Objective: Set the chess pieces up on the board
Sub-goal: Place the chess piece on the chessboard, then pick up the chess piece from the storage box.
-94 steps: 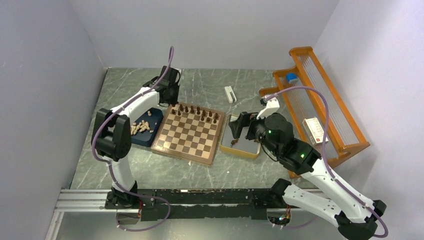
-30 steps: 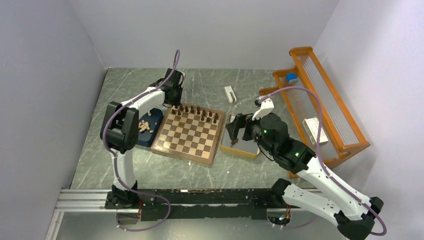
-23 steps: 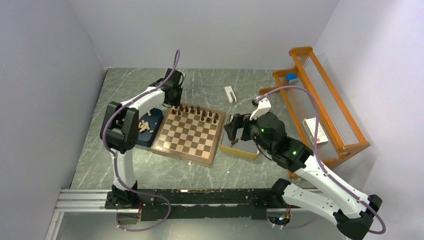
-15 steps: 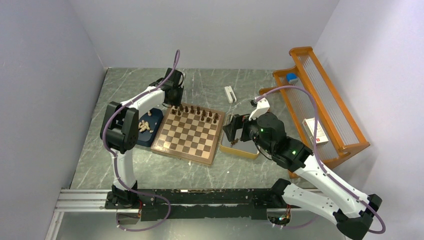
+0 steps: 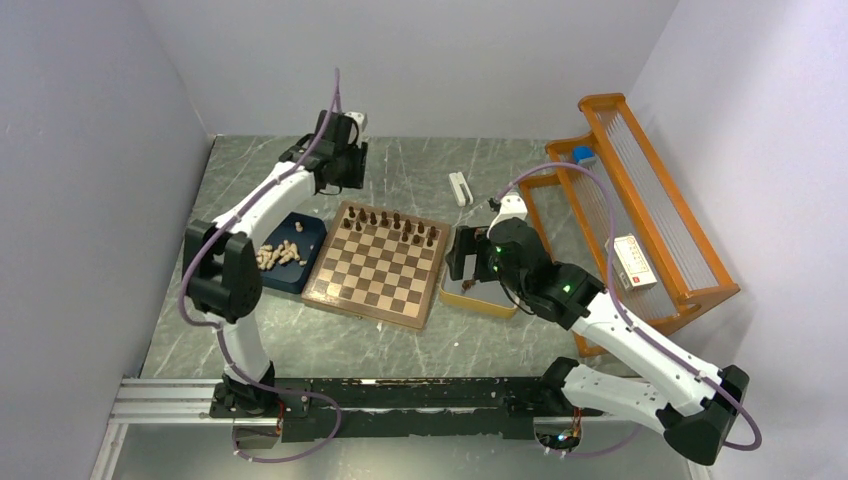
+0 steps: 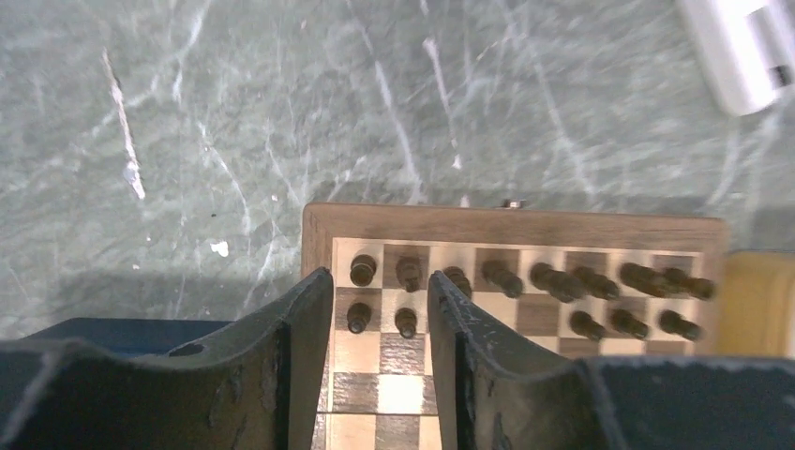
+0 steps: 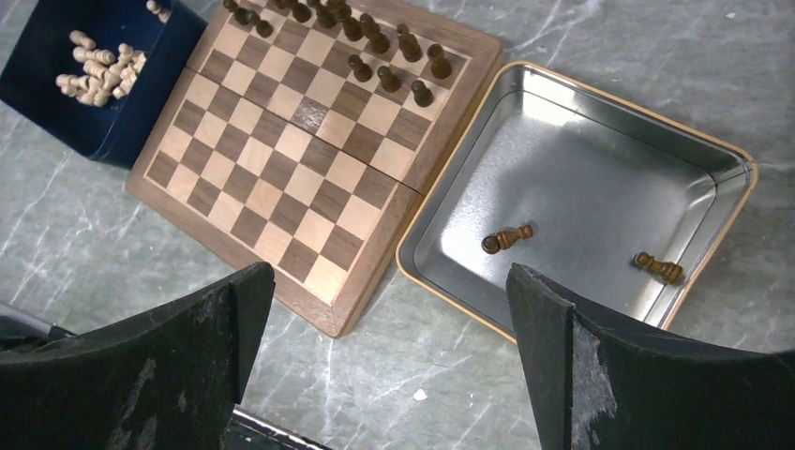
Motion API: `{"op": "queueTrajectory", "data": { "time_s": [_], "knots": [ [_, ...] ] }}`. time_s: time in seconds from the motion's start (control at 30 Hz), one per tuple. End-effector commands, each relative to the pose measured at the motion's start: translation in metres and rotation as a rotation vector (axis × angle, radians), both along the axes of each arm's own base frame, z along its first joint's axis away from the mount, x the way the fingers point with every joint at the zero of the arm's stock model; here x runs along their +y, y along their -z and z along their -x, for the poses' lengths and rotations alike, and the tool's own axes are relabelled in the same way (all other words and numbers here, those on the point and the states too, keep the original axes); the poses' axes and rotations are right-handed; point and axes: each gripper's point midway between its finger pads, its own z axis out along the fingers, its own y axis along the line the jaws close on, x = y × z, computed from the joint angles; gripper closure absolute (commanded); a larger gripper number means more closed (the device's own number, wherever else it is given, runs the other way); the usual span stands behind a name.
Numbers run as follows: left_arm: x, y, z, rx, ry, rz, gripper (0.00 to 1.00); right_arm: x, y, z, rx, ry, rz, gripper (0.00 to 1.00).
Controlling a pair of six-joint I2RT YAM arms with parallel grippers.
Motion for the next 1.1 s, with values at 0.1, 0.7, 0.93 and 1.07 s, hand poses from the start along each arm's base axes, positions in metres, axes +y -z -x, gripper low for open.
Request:
{"op": "queueTrajectory", "data": {
  "time_s": [0.1,0.7,0.93,1.07],
  "knots": [
    [-0.014,-0.090,0.044,-0.128,0.105,0.151,0.38,-0.004,0.001,-0.005,0.001,0.050,-0.003,0.09],
    [-0.011,-0.048,0.180,-0.089,0.364,0.291,0.01,-0.008,0.060,-0.030,0.078,0.064,0.145,0.51],
    [0.015,-0.034,0.182,-0.119,0.269,0.205,0.01,-0.030,0.084,-0.030,0.181,0.111,0.166,0.62],
    [0.019,-0.036,0.183,-0.128,0.245,0.199,0.01,-0.047,0.107,-0.027,0.230,0.153,0.218,0.64]
  ]
}}
